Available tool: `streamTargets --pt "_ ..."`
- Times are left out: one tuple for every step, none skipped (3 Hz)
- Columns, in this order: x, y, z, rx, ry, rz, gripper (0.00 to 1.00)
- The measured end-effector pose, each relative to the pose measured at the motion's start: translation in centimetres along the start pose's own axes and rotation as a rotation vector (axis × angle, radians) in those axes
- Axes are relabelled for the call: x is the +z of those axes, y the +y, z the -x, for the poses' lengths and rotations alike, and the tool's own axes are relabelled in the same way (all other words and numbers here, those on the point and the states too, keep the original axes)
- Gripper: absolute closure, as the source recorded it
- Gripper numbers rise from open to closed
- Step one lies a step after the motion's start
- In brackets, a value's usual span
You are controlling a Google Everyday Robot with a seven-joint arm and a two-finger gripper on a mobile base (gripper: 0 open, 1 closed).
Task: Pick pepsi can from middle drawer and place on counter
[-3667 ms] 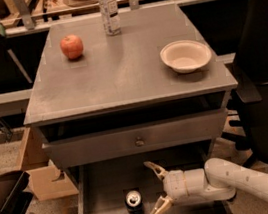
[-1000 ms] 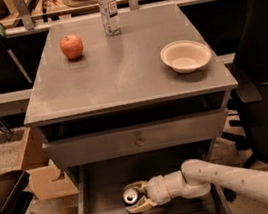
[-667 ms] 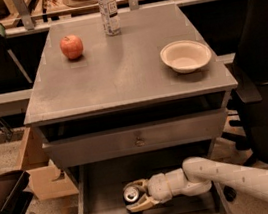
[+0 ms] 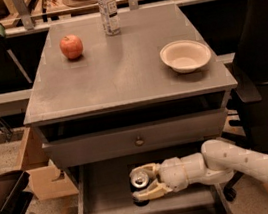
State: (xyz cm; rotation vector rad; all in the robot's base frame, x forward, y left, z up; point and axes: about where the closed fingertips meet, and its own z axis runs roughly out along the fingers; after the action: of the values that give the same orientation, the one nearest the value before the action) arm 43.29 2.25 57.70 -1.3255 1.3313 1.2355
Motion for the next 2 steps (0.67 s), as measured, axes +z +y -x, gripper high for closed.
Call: streamTargets --pt "-2.7 1.5 8.5 0.008 0.011 -0.075 1.00" --pt "-5.2 0.5 18.8 0.011 0.042 -0.150 1.00"
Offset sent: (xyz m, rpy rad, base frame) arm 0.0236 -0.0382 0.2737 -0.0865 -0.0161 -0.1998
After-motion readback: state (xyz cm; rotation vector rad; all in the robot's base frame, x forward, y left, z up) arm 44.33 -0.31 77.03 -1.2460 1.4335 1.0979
